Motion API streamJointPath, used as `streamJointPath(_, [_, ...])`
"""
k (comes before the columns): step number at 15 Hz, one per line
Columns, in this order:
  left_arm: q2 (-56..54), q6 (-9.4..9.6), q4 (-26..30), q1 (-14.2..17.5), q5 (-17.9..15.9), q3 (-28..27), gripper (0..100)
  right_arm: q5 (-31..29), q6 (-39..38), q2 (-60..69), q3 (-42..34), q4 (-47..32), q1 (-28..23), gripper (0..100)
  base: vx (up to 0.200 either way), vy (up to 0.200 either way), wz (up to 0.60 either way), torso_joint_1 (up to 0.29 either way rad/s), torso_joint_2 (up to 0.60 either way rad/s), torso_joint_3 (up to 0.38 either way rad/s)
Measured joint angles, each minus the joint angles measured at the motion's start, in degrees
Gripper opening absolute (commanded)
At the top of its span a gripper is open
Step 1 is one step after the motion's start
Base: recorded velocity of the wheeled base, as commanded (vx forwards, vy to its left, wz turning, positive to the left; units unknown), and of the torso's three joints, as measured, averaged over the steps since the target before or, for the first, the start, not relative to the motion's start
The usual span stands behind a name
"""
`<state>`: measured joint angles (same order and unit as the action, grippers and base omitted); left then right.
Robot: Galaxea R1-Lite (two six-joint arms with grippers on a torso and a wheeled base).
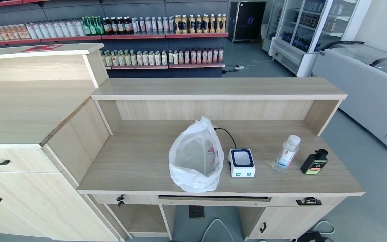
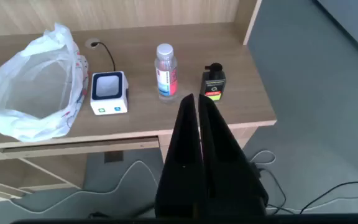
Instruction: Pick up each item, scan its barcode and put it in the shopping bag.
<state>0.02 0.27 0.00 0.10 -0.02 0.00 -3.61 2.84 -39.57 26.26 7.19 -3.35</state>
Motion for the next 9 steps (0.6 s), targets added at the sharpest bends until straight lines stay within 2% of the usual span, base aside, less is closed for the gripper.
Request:
streamJointPath(5, [0.0,0.0,0.0,0.0,0.0,0.0,100,0.4,1.2,-23.9,-3.9,23.6,-3.9,100,0.0,0.0,0.0,0.0,0.0,0.0])
streamJointPath(9, [0.0,0.0,0.0,0.0,0.0,0.0,100,3.3,7.0,-44.7,-6.3,48.4,-11.5,100,0.0,0.0,0.0,0.0,0.0,0.0])
